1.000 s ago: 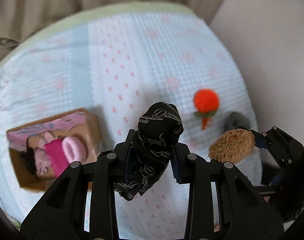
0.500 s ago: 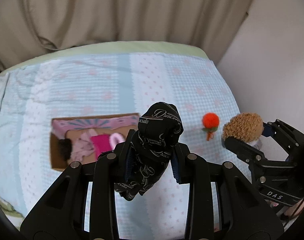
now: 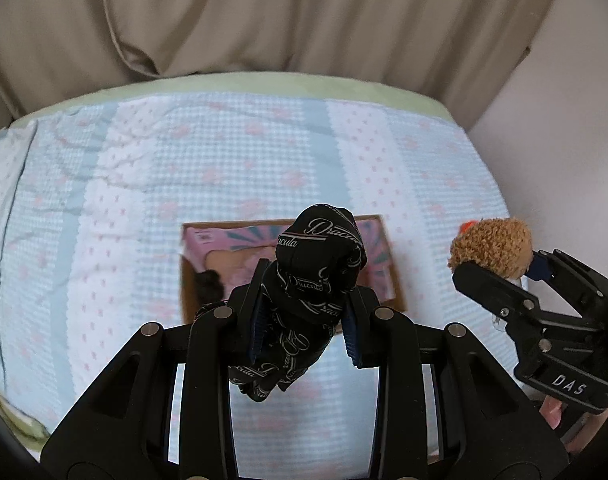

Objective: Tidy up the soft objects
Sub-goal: 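Carry the black cloth and brown clip over the box and lower them in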

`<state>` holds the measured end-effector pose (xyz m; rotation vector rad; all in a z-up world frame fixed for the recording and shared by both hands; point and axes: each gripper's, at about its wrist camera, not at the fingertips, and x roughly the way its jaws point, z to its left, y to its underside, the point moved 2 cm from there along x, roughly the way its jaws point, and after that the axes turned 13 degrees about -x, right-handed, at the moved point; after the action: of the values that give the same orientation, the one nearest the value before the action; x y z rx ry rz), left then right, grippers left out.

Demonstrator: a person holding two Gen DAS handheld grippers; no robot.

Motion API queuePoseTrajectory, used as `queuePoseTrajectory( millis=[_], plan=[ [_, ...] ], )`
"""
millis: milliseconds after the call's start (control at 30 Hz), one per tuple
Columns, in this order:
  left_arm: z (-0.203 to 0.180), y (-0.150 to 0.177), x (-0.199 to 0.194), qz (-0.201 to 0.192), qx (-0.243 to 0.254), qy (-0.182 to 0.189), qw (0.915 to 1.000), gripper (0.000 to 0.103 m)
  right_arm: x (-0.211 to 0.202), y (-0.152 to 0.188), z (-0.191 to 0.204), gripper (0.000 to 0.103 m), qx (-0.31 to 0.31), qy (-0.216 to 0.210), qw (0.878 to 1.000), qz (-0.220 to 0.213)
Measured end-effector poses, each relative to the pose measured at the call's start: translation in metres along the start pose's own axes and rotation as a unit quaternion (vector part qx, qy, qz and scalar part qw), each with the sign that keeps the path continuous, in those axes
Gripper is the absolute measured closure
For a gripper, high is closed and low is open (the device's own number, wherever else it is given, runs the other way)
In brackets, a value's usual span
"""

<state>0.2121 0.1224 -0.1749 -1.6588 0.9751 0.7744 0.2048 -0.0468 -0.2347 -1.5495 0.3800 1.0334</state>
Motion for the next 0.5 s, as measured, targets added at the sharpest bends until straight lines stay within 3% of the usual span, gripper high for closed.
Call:
queuePoseTrajectory(
  millis=[233,500],
  plan=[
    [0.053,-0.022,0.049,0.040,-0.008,-0.005,0.9991,0.075,0.064,-0.011,0.016,0.050,0.038,-0.001,0.998,0.041],
    [0.074,-0.027,0.117,0.091,-0.022,-0.008,0.9955,0.075,0.143,-0.013,-0.005,0.050,0.054,-0.012,0.994,0.096]
  ],
)
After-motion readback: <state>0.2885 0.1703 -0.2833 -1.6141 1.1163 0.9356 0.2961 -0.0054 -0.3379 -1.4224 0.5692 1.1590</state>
